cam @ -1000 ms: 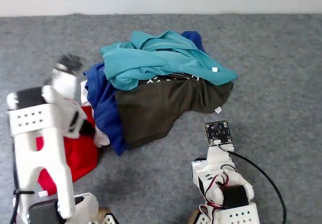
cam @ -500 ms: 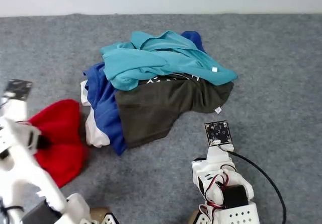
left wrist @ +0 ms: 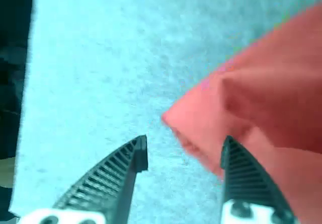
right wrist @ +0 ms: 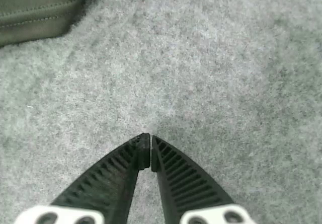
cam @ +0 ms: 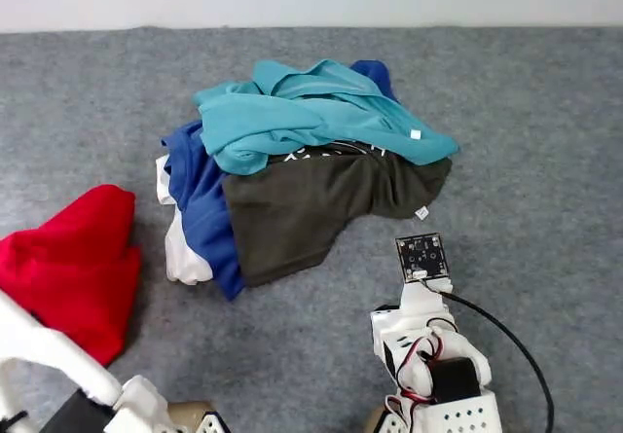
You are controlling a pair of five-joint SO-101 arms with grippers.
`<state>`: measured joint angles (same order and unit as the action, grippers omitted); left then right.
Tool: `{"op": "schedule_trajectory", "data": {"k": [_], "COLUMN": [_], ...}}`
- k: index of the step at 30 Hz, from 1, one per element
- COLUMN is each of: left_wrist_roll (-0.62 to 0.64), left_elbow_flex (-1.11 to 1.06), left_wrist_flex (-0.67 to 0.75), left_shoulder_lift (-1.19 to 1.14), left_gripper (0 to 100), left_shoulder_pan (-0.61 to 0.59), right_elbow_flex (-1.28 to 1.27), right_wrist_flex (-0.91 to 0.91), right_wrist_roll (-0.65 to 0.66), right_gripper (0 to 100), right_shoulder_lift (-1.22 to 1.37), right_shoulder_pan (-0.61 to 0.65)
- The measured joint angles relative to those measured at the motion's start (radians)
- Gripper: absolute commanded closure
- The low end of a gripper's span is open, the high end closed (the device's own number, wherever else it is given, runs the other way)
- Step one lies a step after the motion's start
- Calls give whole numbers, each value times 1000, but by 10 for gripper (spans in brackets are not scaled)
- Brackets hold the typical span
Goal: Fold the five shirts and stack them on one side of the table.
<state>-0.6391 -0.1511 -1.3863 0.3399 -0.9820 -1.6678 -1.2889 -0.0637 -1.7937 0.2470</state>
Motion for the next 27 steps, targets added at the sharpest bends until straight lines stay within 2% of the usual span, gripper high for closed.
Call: {"op": "schedule_trajectory", "data": {"k": [3, 6, 9, 12, 16, 20, 23, 27], "left_wrist_roll": [11, 18, 94, 135, 141, 140, 110, 46], "left_elbow_flex": [170, 319, 356, 285, 23, -307, -491, -549], "left_wrist_flex": [-149, -302, -339, -342, -344, -215, -61, 123], "left_shoulder_lift": [0, 2, 20, 34, 35, 35, 35, 35], "left_gripper": [769, 769, 769, 769, 769, 769, 769, 769], "left_shoulder_pan": [60, 170, 287, 390, 511, 525, 443, 278], "right_elbow_flex": [0, 0, 0, 0, 0, 0, 0, 0], "right_wrist_flex": [0, 0, 0, 0, 0, 0, 0, 0], "right_wrist_roll": [0, 0, 0, 0, 0, 0, 0, 0], "right_gripper": [988, 988, 988, 988, 988, 988, 988, 988], "right_shoulder_lift": [0, 0, 0, 0, 0, 0, 0, 0], "right_shoulder_pan": [0, 0, 0, 0, 0, 0, 0, 0]}}
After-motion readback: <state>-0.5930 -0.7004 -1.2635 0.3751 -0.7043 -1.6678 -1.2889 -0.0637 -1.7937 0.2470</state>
